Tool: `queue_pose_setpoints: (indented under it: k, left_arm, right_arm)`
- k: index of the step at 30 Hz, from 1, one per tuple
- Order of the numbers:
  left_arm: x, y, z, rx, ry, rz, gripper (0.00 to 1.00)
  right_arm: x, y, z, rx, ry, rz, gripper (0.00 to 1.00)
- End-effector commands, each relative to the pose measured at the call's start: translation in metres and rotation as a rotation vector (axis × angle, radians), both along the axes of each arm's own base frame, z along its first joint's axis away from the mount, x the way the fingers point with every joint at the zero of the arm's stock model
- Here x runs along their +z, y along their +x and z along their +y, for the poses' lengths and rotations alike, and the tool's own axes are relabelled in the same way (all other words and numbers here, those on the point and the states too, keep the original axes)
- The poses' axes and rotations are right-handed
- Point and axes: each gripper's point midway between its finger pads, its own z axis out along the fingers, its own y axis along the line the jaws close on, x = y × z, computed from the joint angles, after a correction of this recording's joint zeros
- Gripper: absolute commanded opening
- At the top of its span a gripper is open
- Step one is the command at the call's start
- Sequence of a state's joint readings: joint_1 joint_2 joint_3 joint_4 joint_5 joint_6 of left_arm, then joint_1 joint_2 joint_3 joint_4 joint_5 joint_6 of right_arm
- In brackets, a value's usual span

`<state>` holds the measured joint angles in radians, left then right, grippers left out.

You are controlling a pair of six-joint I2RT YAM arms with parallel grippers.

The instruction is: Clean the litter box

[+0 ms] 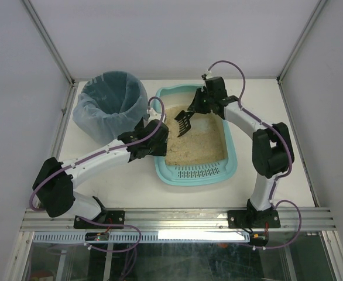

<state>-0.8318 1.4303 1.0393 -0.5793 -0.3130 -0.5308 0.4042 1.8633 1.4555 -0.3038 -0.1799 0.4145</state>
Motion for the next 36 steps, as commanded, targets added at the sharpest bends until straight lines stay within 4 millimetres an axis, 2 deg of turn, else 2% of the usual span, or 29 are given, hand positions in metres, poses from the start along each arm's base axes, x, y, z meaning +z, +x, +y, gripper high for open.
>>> queue_pose_setpoints:
  k: [1,6,10,14,22,26,31,36]
  left_arm:
    - [-0.012,0.007,0.0,-0.021,0.055,-0.004,0.32]
    - [-0.016,0.008,-0.002,-0.031,0.071,0.0,0.28]
    - [-0.017,0.008,-0.001,-0.025,0.074,-0.001,0.26]
    - [-0.018,0.006,0.003,-0.021,0.081,-0.004,0.25]
    - [-0.016,0.005,0.008,-0.008,0.085,-0.015,0.25]
    - [-0.015,0.005,0.008,-0.005,0.083,-0.019,0.24]
    - [-0.013,0.005,0.01,-0.002,0.084,-0.025,0.24]
    - [-0.013,0.006,0.012,0.001,0.089,-0.03,0.24]
  right_arm:
    - [-0.038,-0.036,0.038,0.107,0.115,0.149,0.0]
    - [-0.047,-0.059,0.074,0.214,0.2,0.188,0.0]
    - [-0.043,-0.063,0.077,0.209,0.254,0.177,0.0]
    - [-0.026,-0.06,0.064,0.171,0.278,0.129,0.0]
    - [0.028,-0.053,0.031,0.103,0.435,-0.011,0.0]
    - [0.047,-0.053,0.021,0.084,0.496,-0.067,0.0]
    - [0.058,-0.052,0.01,0.053,0.518,-0.112,0.0]
    - [0.06,-0.053,-0.004,0.018,0.529,-0.127,0.0]
